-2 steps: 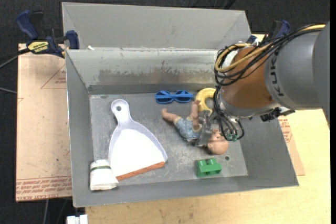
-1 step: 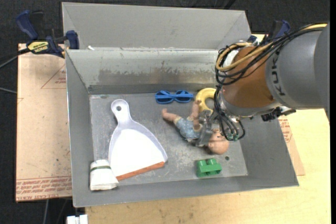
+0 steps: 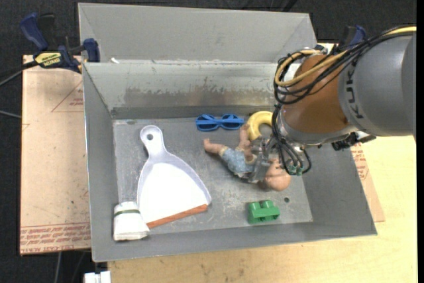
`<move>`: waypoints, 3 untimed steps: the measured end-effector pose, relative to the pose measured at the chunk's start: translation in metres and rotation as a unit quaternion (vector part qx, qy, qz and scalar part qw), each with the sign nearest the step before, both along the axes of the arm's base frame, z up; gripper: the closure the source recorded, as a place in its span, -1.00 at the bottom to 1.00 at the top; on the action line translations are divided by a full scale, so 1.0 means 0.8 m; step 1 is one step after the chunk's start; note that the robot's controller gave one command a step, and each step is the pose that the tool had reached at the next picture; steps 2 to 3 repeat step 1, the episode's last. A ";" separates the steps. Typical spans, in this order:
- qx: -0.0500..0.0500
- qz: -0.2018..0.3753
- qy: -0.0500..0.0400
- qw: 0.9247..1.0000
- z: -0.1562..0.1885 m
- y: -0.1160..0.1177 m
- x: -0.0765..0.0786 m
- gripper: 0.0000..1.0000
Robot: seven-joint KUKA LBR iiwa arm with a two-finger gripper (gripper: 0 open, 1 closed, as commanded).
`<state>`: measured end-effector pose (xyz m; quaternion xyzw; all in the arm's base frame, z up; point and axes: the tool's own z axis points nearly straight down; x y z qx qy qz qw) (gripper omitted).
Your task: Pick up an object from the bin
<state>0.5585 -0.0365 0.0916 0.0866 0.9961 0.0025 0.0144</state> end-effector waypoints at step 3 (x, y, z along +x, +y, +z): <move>0.000 0.000 0.003 1.000 0.011 0.000 -0.002 1.00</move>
Offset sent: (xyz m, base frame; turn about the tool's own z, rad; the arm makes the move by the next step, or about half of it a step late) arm 0.0000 0.0000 0.0301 0.0000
